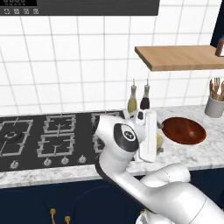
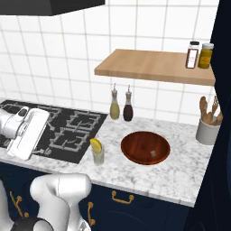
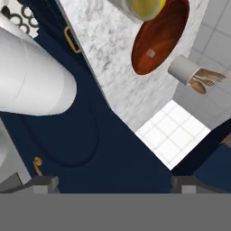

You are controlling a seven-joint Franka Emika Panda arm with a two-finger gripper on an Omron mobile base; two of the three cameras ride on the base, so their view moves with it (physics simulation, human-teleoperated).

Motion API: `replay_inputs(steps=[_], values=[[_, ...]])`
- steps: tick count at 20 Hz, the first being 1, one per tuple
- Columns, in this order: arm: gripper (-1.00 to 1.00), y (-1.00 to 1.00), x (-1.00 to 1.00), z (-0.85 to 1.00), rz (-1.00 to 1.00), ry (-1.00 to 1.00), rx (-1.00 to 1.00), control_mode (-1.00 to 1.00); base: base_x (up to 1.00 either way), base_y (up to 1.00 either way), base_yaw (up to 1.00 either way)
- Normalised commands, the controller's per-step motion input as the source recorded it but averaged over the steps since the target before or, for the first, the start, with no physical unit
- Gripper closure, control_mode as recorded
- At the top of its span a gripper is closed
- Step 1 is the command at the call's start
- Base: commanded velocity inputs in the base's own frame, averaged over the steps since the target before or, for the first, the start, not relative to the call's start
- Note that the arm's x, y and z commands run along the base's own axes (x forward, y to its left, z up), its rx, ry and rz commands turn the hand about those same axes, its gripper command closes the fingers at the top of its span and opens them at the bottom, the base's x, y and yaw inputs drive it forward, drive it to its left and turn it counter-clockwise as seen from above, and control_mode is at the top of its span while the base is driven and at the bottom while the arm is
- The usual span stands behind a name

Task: Grab a lemon wedge from the fridge and one ice cube from the ice bowl, and put them in the glass of lemonade.

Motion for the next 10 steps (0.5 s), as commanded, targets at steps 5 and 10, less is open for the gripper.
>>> replay_inputs(steps=[5,10], values=[[-1.0,0.6,-0.4,0.1,0.0,-0.08,0.12,-1.0,0.0,0.0,0.0],[-1.0,0.83,-0.12,0.0,0.01,-0.02,0.06,-1.0,0.0,0.0,0.0]])
